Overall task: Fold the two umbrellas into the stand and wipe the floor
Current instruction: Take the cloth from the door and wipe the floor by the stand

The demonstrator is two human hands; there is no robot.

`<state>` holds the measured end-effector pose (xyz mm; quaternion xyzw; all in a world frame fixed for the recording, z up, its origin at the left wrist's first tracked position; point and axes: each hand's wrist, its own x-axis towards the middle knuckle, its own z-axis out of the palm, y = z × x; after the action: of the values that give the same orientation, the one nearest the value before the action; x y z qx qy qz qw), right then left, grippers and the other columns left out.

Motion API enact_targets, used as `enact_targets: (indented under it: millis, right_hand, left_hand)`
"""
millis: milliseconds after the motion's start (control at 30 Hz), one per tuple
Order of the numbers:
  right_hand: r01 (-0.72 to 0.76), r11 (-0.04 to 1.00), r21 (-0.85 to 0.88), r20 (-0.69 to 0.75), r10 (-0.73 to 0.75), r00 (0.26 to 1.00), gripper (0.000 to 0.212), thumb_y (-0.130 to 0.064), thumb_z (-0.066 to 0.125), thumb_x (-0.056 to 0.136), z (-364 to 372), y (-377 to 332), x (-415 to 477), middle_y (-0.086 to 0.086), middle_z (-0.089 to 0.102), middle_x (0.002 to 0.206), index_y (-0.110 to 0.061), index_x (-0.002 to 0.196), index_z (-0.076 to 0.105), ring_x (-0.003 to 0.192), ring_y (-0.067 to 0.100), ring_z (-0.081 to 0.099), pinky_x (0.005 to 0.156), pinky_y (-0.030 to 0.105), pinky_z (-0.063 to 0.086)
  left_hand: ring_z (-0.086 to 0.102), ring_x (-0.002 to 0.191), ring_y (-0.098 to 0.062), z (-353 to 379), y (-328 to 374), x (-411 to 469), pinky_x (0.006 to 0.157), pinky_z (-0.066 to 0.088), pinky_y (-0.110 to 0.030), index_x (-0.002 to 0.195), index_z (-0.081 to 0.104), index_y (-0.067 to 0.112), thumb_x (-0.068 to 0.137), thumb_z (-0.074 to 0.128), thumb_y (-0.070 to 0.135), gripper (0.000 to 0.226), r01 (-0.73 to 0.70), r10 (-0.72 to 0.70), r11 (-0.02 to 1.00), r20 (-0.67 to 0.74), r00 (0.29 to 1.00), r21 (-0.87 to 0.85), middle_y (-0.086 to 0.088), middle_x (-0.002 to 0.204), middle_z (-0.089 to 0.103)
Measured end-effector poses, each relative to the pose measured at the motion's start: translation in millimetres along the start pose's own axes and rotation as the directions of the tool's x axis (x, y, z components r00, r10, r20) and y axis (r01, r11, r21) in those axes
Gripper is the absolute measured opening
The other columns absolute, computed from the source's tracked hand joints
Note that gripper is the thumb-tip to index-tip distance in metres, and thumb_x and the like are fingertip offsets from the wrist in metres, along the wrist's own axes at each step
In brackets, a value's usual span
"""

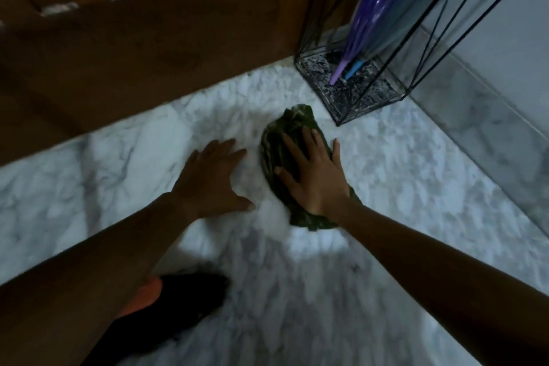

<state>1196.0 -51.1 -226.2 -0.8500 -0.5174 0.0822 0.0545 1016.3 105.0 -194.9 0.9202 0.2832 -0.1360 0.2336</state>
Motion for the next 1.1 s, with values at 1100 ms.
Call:
enact_targets:
  millis: [1100]
  right_hand:
    - [0.184,0.981,-0.057,0.093,-0.178,0.98,0.071,-0.069,0.028,0.096,0,42,-69,0.002,0.01,0.169,-0.038,0.158,0.019,0.155,0.024,0.009,0.12,0.059,0.011]
  left_hand:
    - [-0.006,0.153,-0.03,11,25,-30,0.118,-0.003,-0.063,0.157,0.019,0.029,0.069,0.068,0.073,0.111,0.163,-0.159,0.98,-0.049,0.986,0.109,-0.004,0.167,-0.001]
